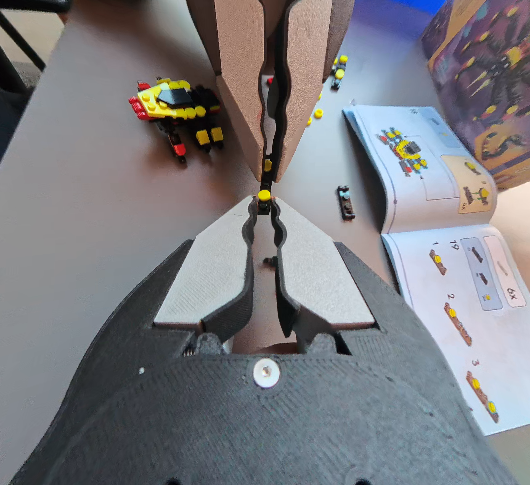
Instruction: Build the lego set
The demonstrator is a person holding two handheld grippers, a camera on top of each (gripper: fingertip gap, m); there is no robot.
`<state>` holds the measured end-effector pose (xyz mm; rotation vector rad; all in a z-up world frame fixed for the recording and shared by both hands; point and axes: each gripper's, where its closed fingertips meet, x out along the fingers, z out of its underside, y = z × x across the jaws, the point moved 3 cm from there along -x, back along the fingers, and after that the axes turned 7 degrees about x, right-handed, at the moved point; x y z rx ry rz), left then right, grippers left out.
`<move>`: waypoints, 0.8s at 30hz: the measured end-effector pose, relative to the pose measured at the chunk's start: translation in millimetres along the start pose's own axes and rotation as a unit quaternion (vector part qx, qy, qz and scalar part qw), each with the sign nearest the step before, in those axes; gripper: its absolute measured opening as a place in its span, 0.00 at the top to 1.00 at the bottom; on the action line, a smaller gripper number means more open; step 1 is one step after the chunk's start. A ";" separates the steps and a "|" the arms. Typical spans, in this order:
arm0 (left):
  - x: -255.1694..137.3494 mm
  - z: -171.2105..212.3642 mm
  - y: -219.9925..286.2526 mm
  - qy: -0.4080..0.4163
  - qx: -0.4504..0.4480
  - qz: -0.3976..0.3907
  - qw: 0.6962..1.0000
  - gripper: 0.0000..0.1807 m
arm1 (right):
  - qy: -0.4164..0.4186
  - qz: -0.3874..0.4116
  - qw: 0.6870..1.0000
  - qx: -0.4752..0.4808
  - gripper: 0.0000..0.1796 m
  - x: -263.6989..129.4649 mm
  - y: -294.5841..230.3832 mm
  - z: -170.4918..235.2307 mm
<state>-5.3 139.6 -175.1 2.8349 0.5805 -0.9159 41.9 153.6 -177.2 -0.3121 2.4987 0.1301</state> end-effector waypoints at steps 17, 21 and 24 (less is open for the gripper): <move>-23.4 -17.9 -7.9 0.095 -0.012 -0.008 0.995 0.87 | 0.103 -0.046 0.989 0.091 0.97 -28.3 5.7 -29.4; -22.4 -22.5 -2.4 0.109 -0.013 0.010 0.994 0.88 | 0.083 -0.052 0.991 0.096 0.97 -23.4 3.4 -25.2; -21.7 -22.4 -1.5 0.112 -0.005 0.011 0.994 0.96 | 0.079 -0.054 0.990 0.101 0.97 -21.7 3.0 -24.2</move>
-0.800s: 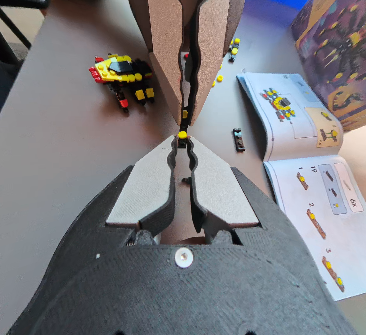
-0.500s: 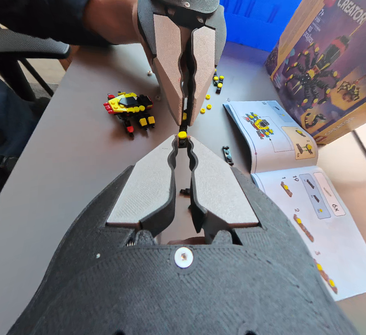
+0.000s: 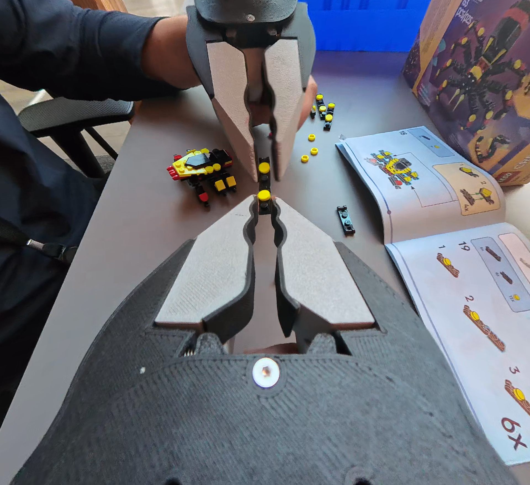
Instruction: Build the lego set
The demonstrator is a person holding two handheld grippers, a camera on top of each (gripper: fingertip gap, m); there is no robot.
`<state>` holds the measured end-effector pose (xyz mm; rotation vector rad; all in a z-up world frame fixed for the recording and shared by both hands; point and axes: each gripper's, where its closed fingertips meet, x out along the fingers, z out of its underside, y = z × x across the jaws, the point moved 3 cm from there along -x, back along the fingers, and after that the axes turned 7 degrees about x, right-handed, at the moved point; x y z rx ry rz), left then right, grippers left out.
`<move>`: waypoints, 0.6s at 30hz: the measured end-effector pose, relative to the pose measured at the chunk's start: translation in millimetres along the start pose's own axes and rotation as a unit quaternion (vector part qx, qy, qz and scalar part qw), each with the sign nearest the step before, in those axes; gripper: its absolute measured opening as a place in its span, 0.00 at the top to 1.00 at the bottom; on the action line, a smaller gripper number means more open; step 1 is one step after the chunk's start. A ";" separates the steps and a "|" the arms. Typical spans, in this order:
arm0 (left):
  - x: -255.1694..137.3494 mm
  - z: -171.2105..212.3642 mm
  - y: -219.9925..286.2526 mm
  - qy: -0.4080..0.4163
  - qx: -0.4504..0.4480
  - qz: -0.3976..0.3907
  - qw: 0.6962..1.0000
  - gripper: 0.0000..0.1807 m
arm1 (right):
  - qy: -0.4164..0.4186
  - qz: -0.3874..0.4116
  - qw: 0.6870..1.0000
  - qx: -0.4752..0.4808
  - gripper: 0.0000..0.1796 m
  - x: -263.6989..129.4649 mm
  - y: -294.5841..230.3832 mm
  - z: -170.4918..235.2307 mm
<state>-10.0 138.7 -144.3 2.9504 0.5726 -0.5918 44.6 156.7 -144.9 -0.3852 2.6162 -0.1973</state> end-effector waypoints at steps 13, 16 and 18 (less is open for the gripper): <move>-25.8 -64.4 5.8 0.236 -0.065 0.037 0.969 0.97 | 0.220 -0.012 0.975 -0.018 0.97 -39.4 -22.0 -64.7; -29.5 -76.4 10.4 0.290 -0.062 0.032 0.955 0.97 | 0.266 -0.024 0.964 -0.016 0.98 -45.9 -28.0 -75.3; -30.9 -78.7 11.7 0.308 -0.048 0.023 0.950 0.97 | 0.273 -0.031 0.962 -0.007 0.98 -46.2 -28.2 -76.9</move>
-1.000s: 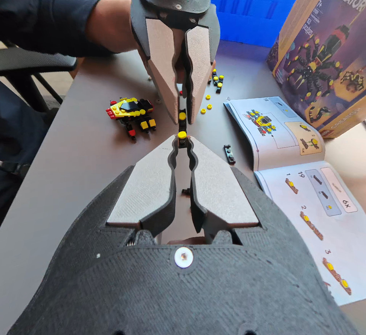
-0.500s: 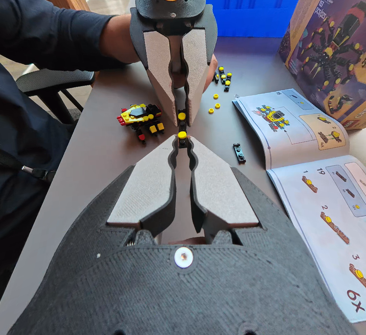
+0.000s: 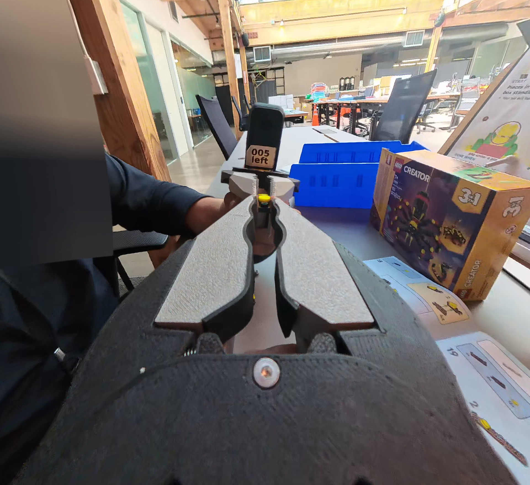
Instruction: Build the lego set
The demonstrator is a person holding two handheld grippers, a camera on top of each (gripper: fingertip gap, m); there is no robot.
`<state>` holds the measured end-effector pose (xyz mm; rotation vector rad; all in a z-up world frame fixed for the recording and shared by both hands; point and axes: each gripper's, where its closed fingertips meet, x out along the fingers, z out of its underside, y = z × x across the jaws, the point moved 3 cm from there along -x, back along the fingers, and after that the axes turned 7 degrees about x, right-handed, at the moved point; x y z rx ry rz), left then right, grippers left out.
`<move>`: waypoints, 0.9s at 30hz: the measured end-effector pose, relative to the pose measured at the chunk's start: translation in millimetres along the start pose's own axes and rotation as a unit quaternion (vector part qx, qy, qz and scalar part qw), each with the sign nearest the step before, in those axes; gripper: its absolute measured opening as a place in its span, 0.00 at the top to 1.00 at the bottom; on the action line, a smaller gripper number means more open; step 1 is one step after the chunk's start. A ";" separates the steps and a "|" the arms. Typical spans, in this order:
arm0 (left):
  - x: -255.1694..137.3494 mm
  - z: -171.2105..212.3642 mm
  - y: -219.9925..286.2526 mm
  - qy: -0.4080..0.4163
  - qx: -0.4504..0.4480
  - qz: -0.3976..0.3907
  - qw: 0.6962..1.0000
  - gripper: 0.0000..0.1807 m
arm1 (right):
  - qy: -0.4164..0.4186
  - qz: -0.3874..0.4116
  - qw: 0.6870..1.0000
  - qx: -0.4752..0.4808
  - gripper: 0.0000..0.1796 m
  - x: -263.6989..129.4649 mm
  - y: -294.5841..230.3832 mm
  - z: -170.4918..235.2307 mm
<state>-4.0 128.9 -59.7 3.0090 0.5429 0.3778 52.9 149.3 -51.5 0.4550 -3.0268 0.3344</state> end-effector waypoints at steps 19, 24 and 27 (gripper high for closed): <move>0.4 -6.9 -6.5 0.033 0.003 -0.043 0.999 0.97 | 0.032 0.008 0.999 0.008 0.97 0.3 9.4 -1.7; -9.9 5.4 -25.8 -0.047 0.007 -0.075 0.996 0.97 | -0.002 0.025 0.999 0.021 0.92 -10.1 24.3 3.8; -24.4 4.4 -39.0 -0.084 0.009 -0.095 0.992 0.97 | -0.051 0.051 0.997 0.018 0.89 -9.1 35.3 19.5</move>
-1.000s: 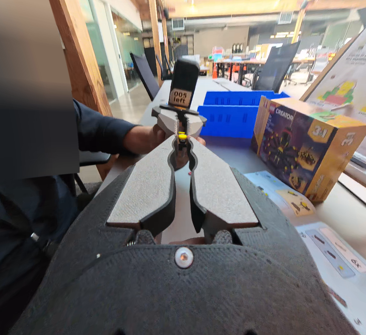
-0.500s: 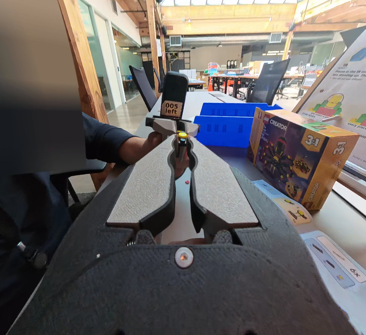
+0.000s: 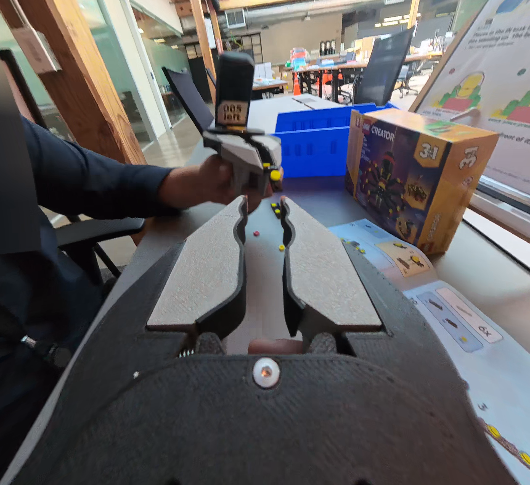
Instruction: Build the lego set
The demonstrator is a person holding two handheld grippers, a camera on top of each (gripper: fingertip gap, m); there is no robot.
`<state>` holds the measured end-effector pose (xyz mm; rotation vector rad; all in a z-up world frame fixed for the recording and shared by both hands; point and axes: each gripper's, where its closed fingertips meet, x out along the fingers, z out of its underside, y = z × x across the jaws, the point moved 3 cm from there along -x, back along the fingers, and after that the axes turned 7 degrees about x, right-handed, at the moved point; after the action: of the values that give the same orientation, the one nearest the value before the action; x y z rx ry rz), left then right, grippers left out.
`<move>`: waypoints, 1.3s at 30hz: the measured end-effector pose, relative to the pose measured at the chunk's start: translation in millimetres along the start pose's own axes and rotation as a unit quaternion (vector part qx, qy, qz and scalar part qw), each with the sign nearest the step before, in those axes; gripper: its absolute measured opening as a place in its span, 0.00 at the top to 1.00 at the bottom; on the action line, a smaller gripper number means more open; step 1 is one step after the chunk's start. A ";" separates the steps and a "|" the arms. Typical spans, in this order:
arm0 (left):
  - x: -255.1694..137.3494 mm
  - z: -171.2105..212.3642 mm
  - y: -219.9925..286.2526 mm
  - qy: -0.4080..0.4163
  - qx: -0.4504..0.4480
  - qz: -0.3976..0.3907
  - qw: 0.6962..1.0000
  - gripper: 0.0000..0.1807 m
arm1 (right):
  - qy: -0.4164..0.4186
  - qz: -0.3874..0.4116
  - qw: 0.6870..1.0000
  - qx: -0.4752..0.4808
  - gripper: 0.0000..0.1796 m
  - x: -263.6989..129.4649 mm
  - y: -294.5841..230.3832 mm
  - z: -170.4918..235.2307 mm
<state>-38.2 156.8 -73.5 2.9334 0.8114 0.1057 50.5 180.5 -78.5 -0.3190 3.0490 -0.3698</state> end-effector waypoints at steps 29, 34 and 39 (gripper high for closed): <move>-5.4 8.0 12.3 -0.052 -0.083 0.081 0.992 0.97 | -0.064 0.047 0.996 -0.031 0.97 24.7 -13.1 5.3; -6.0 16.9 14.0 -0.103 -0.033 0.066 0.992 0.97 | -0.096 0.044 0.994 -0.028 0.97 25.1 -10.8 15.0; -8.3 30.1 15.6 -0.164 0.022 0.056 0.985 0.97 | -0.128 0.050 0.989 -0.050 0.97 27.6 -9.8 25.4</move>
<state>-34.6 137.0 -102.0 2.9189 0.6042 -0.3825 27.4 159.5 -101.6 -0.1994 2.8211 -0.1551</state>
